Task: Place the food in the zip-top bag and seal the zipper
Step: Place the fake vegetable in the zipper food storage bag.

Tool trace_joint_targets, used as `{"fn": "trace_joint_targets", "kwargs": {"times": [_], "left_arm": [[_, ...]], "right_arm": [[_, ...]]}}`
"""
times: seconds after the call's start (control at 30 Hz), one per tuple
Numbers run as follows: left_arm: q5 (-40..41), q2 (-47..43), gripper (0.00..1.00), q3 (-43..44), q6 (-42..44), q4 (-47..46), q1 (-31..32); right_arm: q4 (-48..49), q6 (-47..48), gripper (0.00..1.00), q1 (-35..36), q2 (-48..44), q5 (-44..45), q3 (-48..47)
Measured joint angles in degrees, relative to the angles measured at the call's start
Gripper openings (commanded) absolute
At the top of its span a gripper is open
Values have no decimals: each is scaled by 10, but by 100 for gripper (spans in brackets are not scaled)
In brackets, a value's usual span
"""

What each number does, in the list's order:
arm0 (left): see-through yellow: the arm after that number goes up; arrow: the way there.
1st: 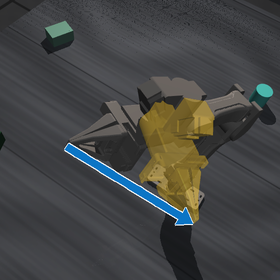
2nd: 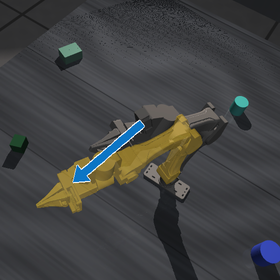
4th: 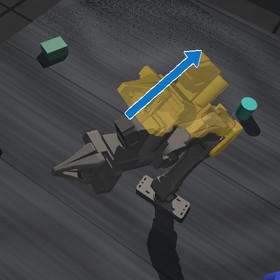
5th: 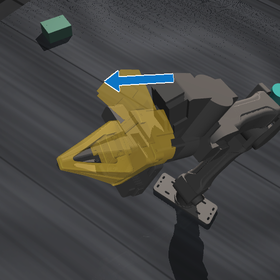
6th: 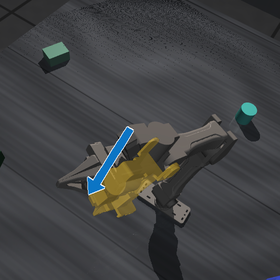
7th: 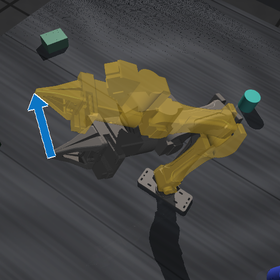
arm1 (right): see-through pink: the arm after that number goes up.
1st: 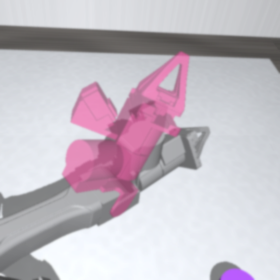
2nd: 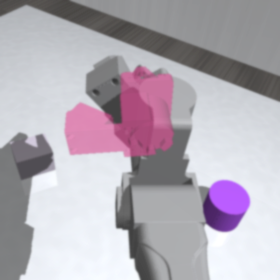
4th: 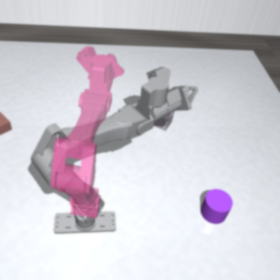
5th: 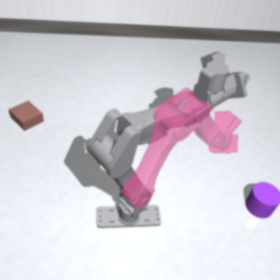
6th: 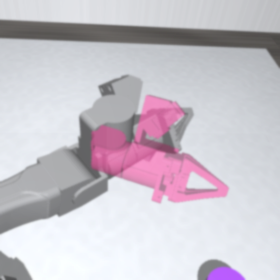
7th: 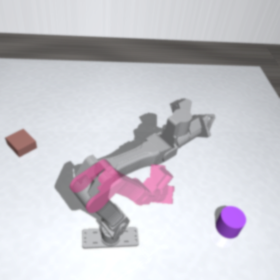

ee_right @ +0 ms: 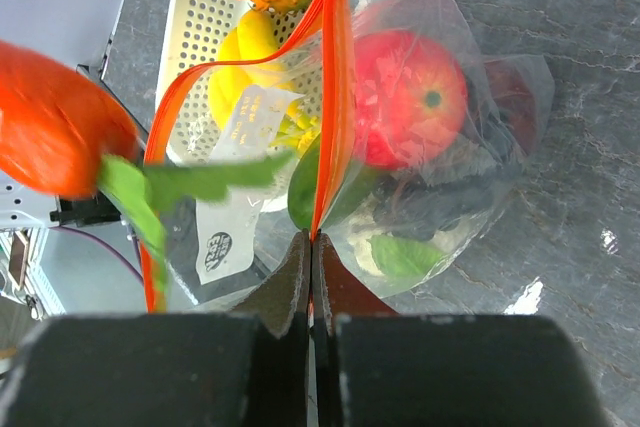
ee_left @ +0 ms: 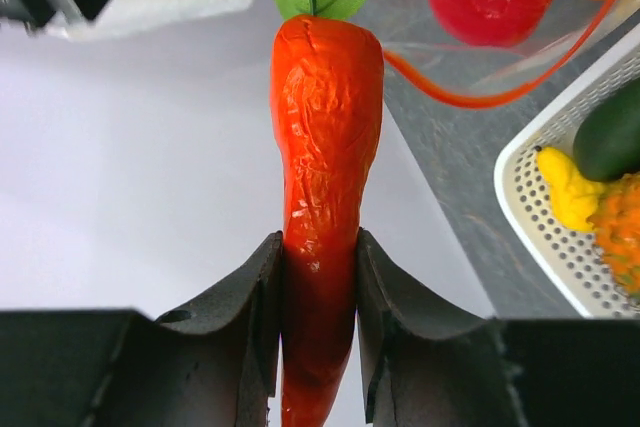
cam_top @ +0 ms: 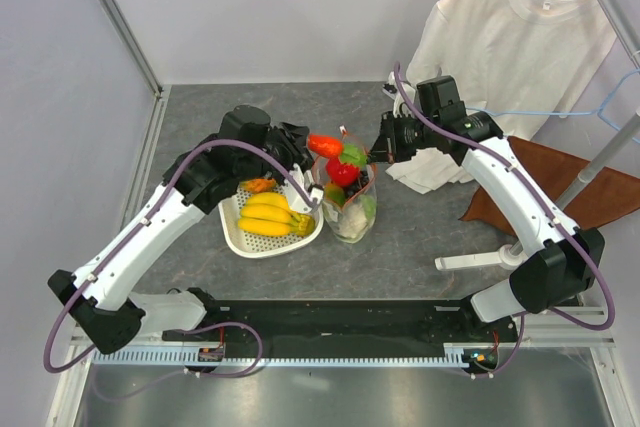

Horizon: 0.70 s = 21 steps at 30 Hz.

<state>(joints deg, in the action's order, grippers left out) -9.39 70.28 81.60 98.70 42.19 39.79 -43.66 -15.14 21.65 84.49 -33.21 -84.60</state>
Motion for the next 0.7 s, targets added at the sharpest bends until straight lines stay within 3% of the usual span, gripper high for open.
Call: {"fn": "trace_joint_targets", "kwargs": {"times": [0.23,0.6,0.7], "left_arm": [[-8,-2,13,-50,106,-6,22],[-42,5,15,-51,135,36,29],[-43,11,22,-51,136,54,38]], "right_arm": [[4,-3,0,8,0,-2,0],[4,-2,0,20,0,-2,0],[4,-2,0,22,1,-2,-1]]}}
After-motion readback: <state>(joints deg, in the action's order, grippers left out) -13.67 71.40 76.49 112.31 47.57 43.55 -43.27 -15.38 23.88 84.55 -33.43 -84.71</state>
